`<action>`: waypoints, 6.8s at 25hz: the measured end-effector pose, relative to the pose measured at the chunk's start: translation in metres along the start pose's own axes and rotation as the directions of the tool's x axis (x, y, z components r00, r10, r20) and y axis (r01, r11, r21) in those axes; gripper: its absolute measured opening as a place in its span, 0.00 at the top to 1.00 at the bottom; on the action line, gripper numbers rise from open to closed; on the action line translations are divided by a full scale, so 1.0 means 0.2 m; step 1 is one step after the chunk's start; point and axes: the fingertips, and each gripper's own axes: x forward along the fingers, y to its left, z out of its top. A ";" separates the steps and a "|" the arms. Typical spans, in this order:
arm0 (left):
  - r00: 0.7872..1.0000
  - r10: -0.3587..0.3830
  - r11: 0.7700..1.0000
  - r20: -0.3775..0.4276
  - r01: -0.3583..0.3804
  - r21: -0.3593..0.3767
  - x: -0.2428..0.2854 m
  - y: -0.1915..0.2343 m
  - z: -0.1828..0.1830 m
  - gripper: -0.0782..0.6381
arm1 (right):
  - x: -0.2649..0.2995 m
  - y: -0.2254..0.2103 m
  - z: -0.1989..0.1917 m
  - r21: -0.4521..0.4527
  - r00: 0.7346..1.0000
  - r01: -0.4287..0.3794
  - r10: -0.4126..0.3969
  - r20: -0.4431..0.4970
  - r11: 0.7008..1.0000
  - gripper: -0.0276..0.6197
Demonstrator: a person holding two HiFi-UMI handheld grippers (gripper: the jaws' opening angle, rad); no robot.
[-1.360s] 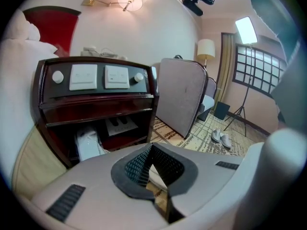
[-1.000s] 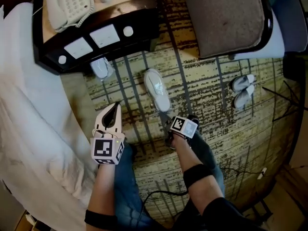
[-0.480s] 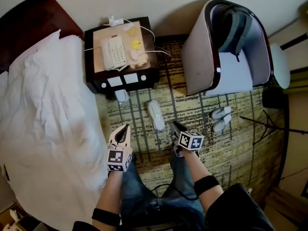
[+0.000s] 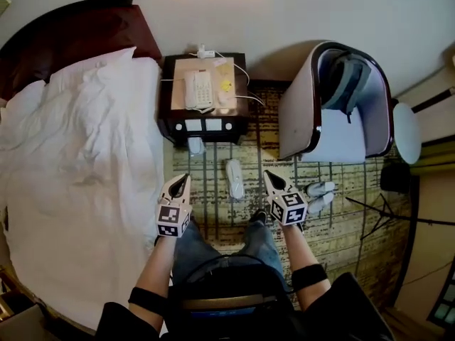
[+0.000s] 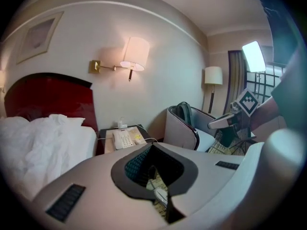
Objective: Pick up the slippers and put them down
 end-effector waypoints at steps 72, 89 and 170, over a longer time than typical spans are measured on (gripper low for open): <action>0.987 -0.149 0.672 -0.056 0.059 -0.738 1.30 0.68 -1.74 0.40 | 1.55 0.42 -1.13 -0.174 0.950 -0.237 0.190 -0.249 0.956 0.96; 0.961 -0.235 0.648 -0.145 0.044 -0.761 2.19 1.04 -2.68 0.26 | 2.45 0.27 -1.88 -0.121 0.949 -0.255 0.224 -0.223 0.959 0.96; 0.755 -0.441 0.600 -0.485 -0.154 -0.785 1.68 -0.07 -3.82 0.07 | 2.01 -0.14 -2.46 -0.007 0.942 -0.180 0.170 -0.290 0.984 0.96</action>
